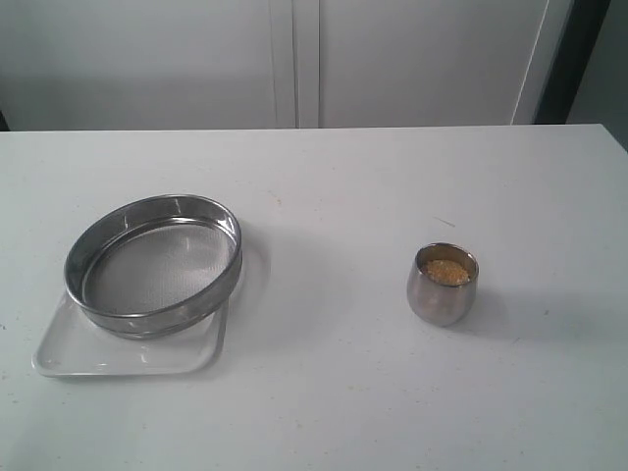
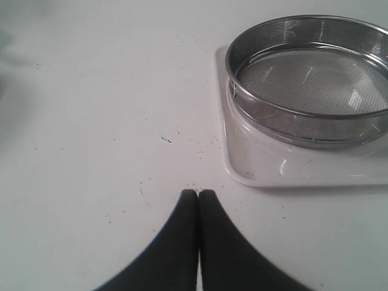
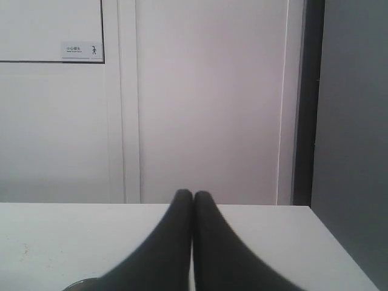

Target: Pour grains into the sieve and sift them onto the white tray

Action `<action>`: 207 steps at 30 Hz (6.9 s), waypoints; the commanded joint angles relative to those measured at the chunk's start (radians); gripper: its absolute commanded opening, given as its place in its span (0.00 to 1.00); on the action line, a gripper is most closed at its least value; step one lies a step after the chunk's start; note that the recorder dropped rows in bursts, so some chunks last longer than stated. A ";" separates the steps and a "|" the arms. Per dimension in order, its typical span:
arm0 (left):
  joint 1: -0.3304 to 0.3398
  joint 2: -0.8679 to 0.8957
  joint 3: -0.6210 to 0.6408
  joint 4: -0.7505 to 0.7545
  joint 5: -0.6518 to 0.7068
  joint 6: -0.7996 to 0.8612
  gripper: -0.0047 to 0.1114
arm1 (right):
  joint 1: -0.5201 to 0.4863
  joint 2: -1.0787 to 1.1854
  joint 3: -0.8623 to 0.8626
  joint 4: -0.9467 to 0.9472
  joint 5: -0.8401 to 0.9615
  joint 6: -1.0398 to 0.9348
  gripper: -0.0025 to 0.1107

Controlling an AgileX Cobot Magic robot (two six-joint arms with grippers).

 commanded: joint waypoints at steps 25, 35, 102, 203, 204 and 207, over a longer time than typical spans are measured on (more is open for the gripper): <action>0.001 -0.004 0.004 -0.008 -0.001 0.000 0.04 | 0.005 0.050 -0.114 0.000 0.043 0.011 0.02; 0.001 -0.004 0.004 -0.008 -0.001 0.000 0.04 | 0.005 0.330 -0.197 0.000 -0.087 0.011 0.02; 0.001 -0.004 0.004 -0.008 -0.001 0.000 0.04 | 0.005 1.601 -0.122 -0.315 -1.039 0.045 0.02; 0.001 -0.004 0.004 -0.008 -0.001 0.000 0.04 | 0.010 1.911 -0.302 -0.554 -1.060 0.010 0.89; 0.001 -0.004 0.004 -0.008 -0.001 0.000 0.04 | 0.010 1.920 -0.307 -0.558 -1.060 0.010 0.89; 0.001 -0.004 0.004 -0.008 -0.001 0.000 0.04 | 0.010 1.935 -0.311 -0.567 -1.066 0.010 0.89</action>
